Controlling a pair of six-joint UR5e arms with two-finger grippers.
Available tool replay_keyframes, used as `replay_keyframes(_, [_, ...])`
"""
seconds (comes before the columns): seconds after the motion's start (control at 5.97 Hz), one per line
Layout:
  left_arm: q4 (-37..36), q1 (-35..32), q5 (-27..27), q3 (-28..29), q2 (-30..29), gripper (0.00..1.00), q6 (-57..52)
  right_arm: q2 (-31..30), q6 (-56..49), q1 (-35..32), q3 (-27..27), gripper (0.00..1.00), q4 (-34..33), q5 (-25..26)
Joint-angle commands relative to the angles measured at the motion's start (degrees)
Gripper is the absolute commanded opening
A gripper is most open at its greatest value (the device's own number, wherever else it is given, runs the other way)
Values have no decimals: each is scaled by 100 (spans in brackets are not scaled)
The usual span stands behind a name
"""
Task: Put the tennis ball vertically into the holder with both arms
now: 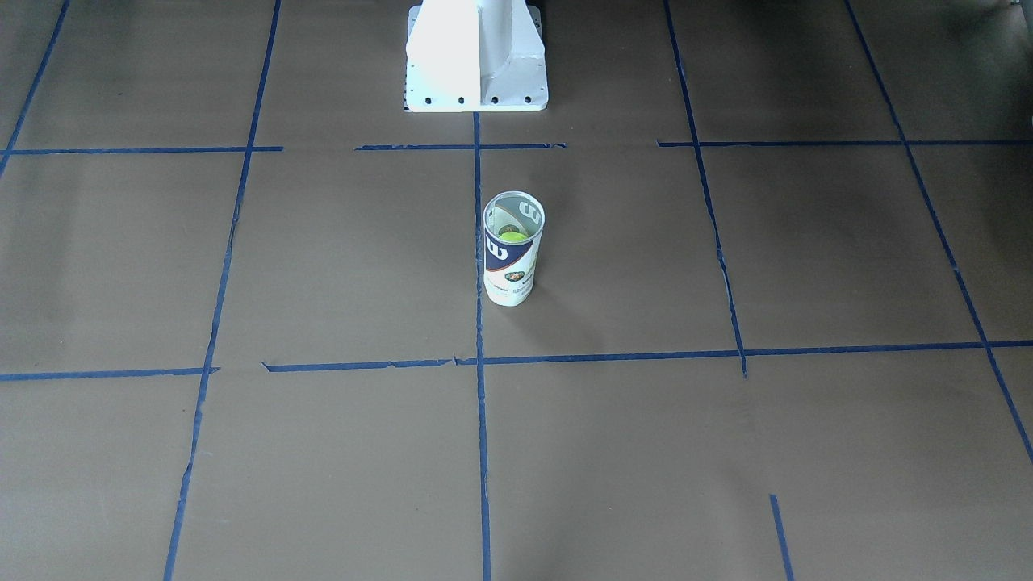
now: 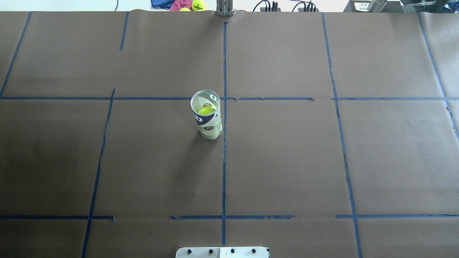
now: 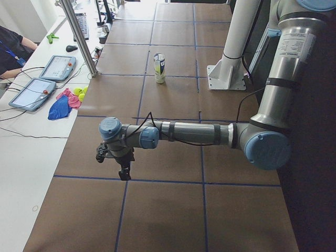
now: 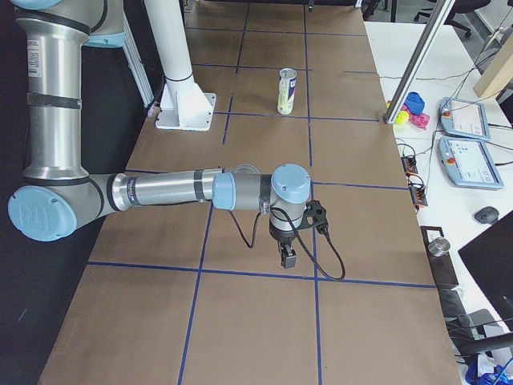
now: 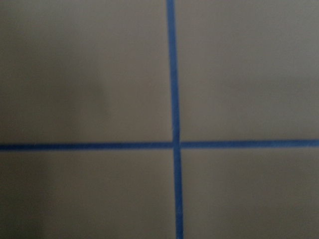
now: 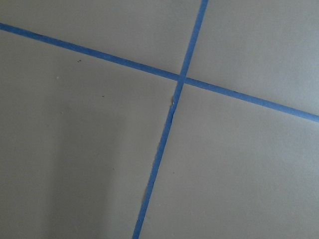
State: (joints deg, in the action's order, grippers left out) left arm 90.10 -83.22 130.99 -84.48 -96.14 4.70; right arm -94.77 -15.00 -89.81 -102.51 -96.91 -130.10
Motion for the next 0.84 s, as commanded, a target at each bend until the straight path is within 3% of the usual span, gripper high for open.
replay_keyframes(0.0, [-97, -71, 110, -1190, 1069, 100, -658, -15, 14, 8, 12, 100, -90, 72])
replay_keyframes(0.67, [-36, -151, 454, -1054, 967, 100, -611, -41, 6, 8, 56, 100, -21, 99])
